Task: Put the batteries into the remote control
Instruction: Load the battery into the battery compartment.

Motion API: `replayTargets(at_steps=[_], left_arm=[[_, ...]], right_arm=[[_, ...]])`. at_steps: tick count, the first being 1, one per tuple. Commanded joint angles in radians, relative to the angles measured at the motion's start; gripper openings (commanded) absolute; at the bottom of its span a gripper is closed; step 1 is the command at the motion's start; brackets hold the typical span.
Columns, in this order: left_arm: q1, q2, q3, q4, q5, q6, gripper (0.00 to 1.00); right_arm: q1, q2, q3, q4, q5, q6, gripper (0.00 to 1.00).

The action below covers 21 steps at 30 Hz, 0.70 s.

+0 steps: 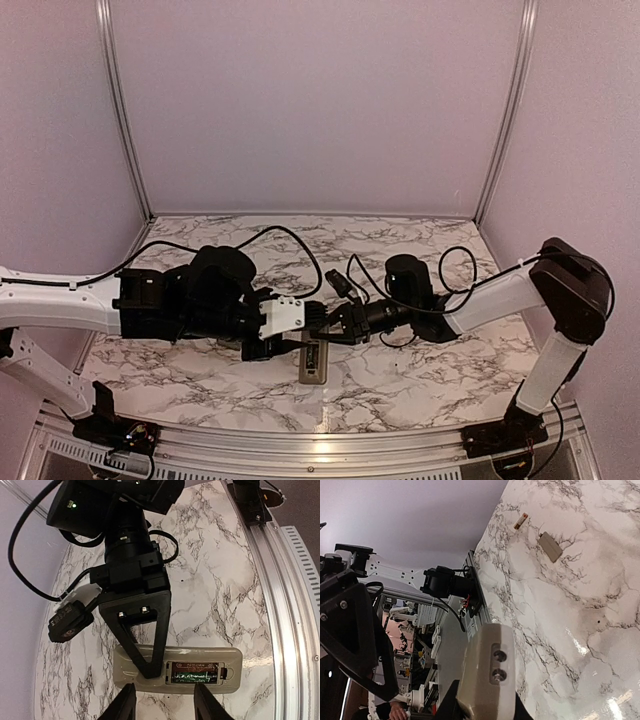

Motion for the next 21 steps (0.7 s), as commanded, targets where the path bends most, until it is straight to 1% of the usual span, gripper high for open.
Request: replayTargets(at_steps=[1,3,4,5,6,7,9,12,15,17,19,21], left_arm=[[0.018,-0.083,-0.062,0.165,-0.171,-0.247,0.56],[0.025,-0.13,-0.097,0.214,-0.222,-0.359,0.7],[0.028,-0.152,-0.118,0.235,-0.236,-0.419,0.85],[0.032,-0.173,-0.14,0.261,-0.263,-0.48,0.97],[0.035,-0.19,-0.162,0.293,-0.281,-0.554,0.99],[0.037,-0.205,-0.178,0.307,-0.3,-0.628,0.99],[0.04,-0.22,-0.197,0.316,-0.287,-0.719,0.99],[0.041,-0.192,-0.18,0.283,-0.235,-0.787,0.99],[0.041,-0.124,-0.162,0.286,-0.174,-0.847,0.99],[0.041,-0.075,-0.146,0.289,-0.157,-0.896,0.92],[0.041,-0.032,-0.13,0.286,-0.129,-0.91,0.85],[0.041,-0.007,-0.122,0.289,-0.112,-0.922,0.8]], right_arm=[[-0.02,-0.047,-0.026,0.073,0.032,-0.011,0.0],[-0.028,-0.068,-0.033,0.079,0.05,-0.027,0.0],[-0.032,-0.078,-0.035,0.081,0.058,-0.038,0.0],[-0.035,-0.09,-0.038,0.082,0.068,-0.051,0.0],[-0.036,-0.102,-0.04,0.08,0.078,-0.068,0.0],[-0.038,-0.114,-0.038,0.069,0.09,-0.086,0.0],[-0.039,-0.134,-0.032,0.047,0.11,-0.12,0.0],[-0.038,-0.153,-0.018,0.026,0.139,-0.15,0.0],[-0.039,-0.16,-0.006,0.028,0.155,-0.155,0.0],[-0.039,-0.159,0.002,0.036,0.159,-0.155,0.0],[-0.039,-0.159,0.009,0.043,0.159,-0.152,0.0],[-0.037,-0.161,0.012,0.046,0.157,-0.153,0.0]])
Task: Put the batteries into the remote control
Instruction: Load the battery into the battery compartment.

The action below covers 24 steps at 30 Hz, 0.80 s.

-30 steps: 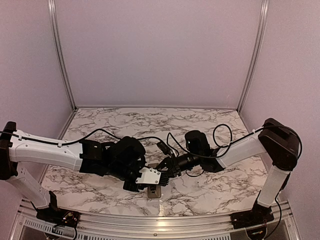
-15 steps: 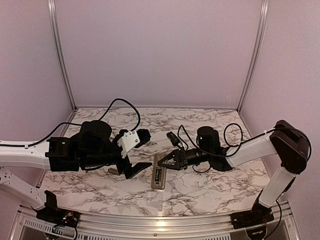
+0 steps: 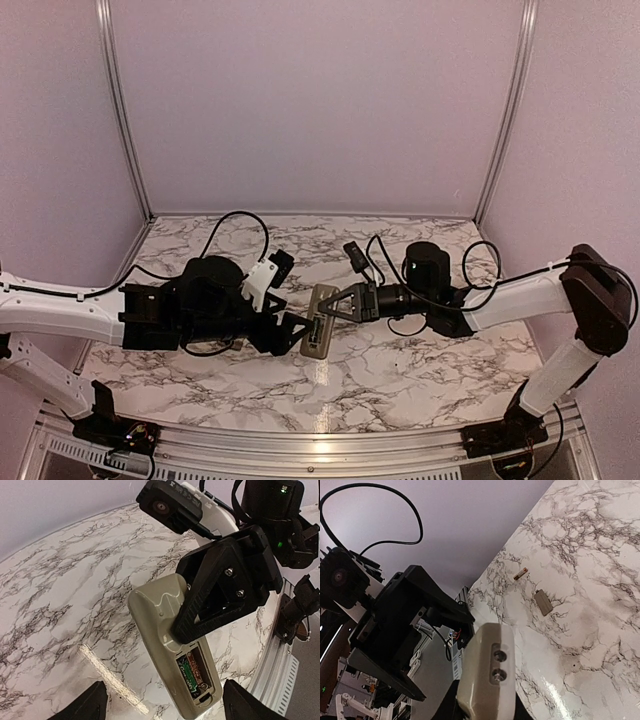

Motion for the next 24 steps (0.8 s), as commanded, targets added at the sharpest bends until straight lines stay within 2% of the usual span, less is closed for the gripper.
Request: replayTargets(at_steps=[1,6,16,22,24], left_arm=[[0.003,0.06,0.042,0.017,0.065,-0.089,0.78],[0.007,0.086,0.053,0.018,0.05,-0.101,0.68],[0.036,0.131,0.078,0.006,0.051,-0.113,0.54],[0.044,0.153,0.089,-0.048,0.043,-0.111,0.44],[0.045,0.16,0.098,-0.064,0.038,-0.109,0.44]], right_arm=[[-0.003,-0.019,0.049,0.021,0.015,-0.021,0.0],[0.002,-0.021,0.048,0.045,0.002,-0.015,0.0],[0.014,-0.032,0.051,0.068,-0.013,-0.011,0.0],[0.014,-0.038,0.05,0.066,-0.016,-0.01,0.0],[0.012,-0.035,0.047,0.073,-0.016,-0.006,0.0]])
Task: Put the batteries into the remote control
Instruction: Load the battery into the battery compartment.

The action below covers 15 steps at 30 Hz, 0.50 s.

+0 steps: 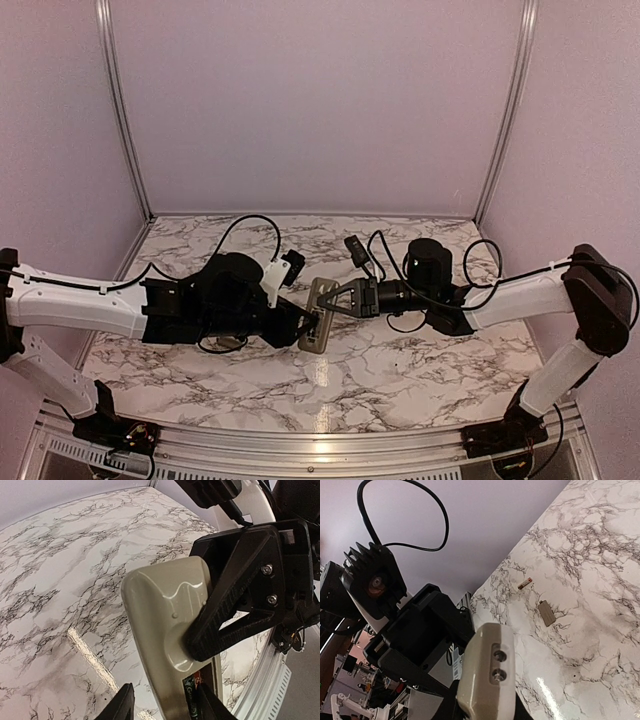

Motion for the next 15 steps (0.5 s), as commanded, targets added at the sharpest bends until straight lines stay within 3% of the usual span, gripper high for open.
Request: replayTargets(at_steps=[1,4,6,11,15], left_arm=[[0.014,0.027,0.034,-0.068,-0.022,0.008,0.47],[0.023,0.011,0.047,-0.108,-0.005,0.03,0.74],[0.042,-0.024,0.043,-0.147,-0.023,0.038,0.84],[0.153,-0.146,-0.011,-0.272,-0.053,-0.012,0.89],[0.301,-0.204,-0.027,-0.488,-0.093,-0.078,0.87]], right_arm=[[0.003,-0.028,0.034,0.045,-0.021,0.002,0.0],[-0.009,-0.027,0.027,0.032,-0.011,0.0,0.0],[-0.028,-0.027,0.017,0.022,0.0,0.001,0.0],[-0.074,-0.022,-0.006,-0.008,0.004,-0.012,0.0],[-0.098,-0.018,-0.017,-0.021,-0.007,-0.021,0.0]])
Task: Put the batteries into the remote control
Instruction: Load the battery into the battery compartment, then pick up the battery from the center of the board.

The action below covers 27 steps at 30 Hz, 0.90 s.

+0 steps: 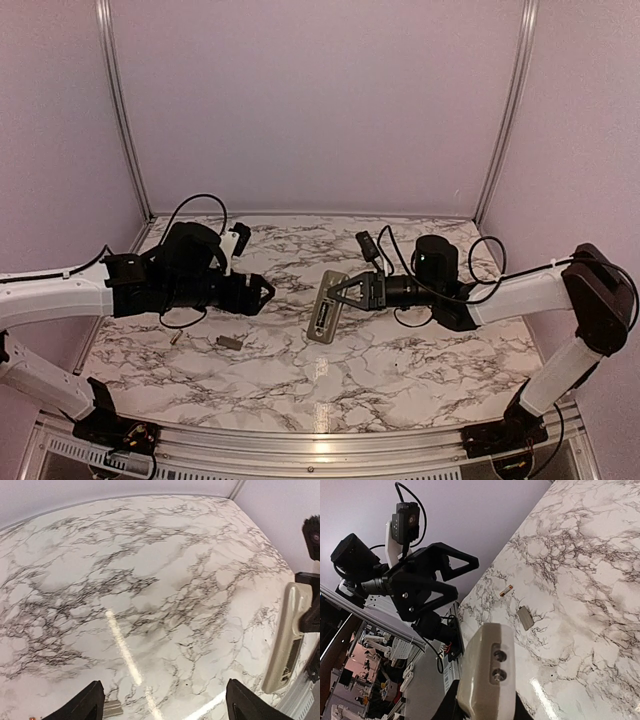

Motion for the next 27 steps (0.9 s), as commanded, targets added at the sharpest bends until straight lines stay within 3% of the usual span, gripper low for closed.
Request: replayTargets(at_steps=[1,8,21,27], left_arm=[[0.142,-0.06,-0.017,-0.307,-0.07,-0.065,0.87],[0.353,0.056,-0.006,-0.483,-0.031,-0.008,0.8],[0.457,0.329,0.086,-0.588,-0.121,0.064,0.68],[0.539,0.319,0.093,-0.604,-0.027,0.098,0.61]], right_arm=[[-0.025,-0.017,-0.009,-0.011,-0.011,-0.02,0.0],[-0.026,0.002,-0.025,0.025,-0.04,-0.017,0.0],[-0.025,0.019,-0.06,0.117,-0.066,0.028,0.0],[-0.025,0.043,-0.061,0.16,-0.079,0.052,0.0]])
